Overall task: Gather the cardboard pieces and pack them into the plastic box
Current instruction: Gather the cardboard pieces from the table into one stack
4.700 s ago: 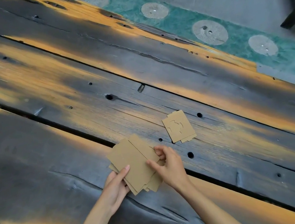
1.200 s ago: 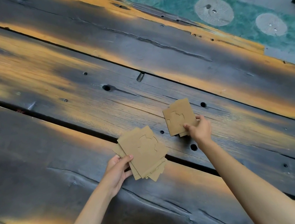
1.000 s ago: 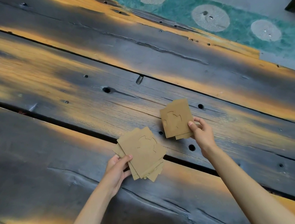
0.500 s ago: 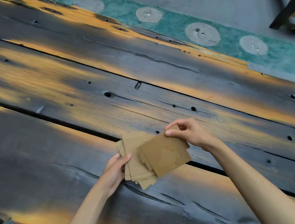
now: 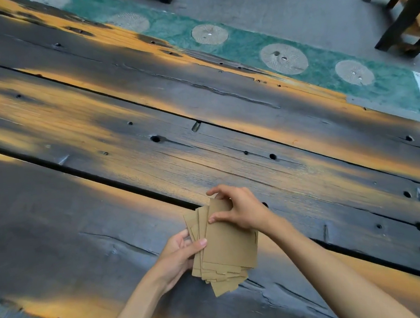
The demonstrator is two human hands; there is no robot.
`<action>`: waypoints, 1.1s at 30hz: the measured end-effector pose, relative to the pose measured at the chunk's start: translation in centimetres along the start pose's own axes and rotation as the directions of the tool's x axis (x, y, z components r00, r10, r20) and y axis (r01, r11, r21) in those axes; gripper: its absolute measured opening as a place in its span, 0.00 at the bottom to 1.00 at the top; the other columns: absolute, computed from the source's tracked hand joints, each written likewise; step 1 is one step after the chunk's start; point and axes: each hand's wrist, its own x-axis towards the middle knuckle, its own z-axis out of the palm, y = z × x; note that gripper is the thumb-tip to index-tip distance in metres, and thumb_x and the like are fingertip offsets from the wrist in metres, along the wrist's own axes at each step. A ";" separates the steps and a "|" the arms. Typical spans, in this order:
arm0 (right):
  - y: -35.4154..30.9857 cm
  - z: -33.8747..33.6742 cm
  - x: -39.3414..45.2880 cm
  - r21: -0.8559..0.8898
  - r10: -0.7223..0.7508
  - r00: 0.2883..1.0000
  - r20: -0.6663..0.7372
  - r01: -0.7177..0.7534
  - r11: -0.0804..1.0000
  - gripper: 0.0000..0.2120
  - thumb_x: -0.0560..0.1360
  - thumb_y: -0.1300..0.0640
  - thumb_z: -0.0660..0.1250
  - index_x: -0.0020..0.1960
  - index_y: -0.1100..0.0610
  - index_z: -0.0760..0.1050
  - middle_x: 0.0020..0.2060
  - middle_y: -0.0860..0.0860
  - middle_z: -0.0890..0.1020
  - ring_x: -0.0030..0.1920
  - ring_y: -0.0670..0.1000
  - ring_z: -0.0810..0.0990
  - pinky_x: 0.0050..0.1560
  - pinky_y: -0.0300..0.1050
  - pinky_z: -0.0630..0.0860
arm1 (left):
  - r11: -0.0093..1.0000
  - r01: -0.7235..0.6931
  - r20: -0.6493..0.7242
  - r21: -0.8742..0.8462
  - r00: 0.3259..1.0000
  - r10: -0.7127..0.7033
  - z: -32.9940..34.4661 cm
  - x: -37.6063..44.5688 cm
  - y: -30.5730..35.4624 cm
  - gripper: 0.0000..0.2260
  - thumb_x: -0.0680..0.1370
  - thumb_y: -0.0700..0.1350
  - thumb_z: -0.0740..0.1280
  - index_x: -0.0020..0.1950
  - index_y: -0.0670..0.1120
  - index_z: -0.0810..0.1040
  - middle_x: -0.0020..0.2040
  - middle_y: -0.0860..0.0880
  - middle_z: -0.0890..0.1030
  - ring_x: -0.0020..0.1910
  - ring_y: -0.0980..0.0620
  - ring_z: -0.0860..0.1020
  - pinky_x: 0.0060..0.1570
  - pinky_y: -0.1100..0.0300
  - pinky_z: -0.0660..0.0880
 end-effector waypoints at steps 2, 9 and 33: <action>0.0 0.8 -0.6 -0.005 -0.006 0.998 -0.060 0.005 1.000 0.31 0.68 0.42 0.80 0.68 0.47 0.76 0.59 0.49 0.82 0.61 0.49 0.77 0.58 0.41 0.69 | 1.000 -0.011 -0.025 0.017 1.000 0.011 0.0 0.0 0.0 0.21 0.76 0.39 0.73 0.69 0.39 0.75 0.61 0.34 0.84 0.62 0.35 0.82 0.60 0.41 0.80; 1.3 2.4 -4.4 0.133 0.120 0.929 -0.351 -0.078 0.988 0.22 0.79 0.43 0.68 0.71 0.47 0.73 0.67 0.42 0.77 0.67 0.43 0.71 0.67 0.44 0.67 | 0.995 -0.002 -0.086 0.100 0.996 0.011 0.0 1.0 0.2 0.15 0.79 0.35 0.69 0.66 0.38 0.76 0.58 0.36 0.86 0.59 0.38 0.84 0.59 0.43 0.80; 3.8 7.8 -18.2 0.803 0.656 0.737 -0.163 -0.287 0.523 0.39 0.76 0.48 0.75 0.79 0.44 0.57 0.60 0.42 0.80 0.53 0.34 0.81 0.55 0.36 0.78 | 0.962 0.177 -0.074 0.207 0.983 -0.166 7.7 -0.6 -4.1 0.16 0.79 0.33 0.60 0.62 0.46 0.78 0.54 0.46 0.88 0.48 0.53 0.86 0.42 0.59 0.81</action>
